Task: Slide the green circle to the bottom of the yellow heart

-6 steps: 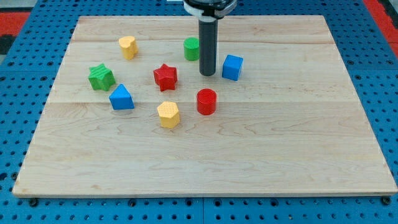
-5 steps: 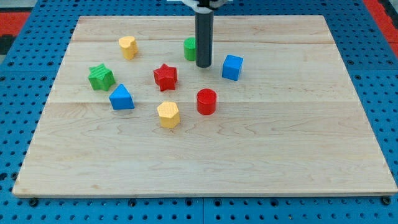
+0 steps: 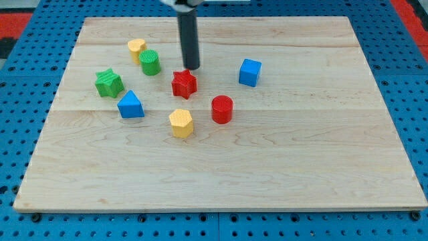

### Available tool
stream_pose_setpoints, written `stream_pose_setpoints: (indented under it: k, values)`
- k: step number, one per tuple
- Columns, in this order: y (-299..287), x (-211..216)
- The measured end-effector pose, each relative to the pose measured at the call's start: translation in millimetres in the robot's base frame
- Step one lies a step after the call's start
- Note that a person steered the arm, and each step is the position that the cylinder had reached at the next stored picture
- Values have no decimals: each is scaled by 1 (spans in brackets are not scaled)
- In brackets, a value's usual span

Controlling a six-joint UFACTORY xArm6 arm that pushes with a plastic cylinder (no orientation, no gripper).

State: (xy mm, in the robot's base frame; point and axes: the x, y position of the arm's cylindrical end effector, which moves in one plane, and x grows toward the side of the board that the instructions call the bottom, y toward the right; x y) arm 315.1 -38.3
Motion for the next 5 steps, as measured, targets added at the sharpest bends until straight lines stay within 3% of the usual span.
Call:
stream_pose_setpoints:
  k: [1,2,3,4,5]
  values:
    - [-50,5]
    - [-86,60]
    - [-82,82]
    - [-61,78]
    - [-47,41]
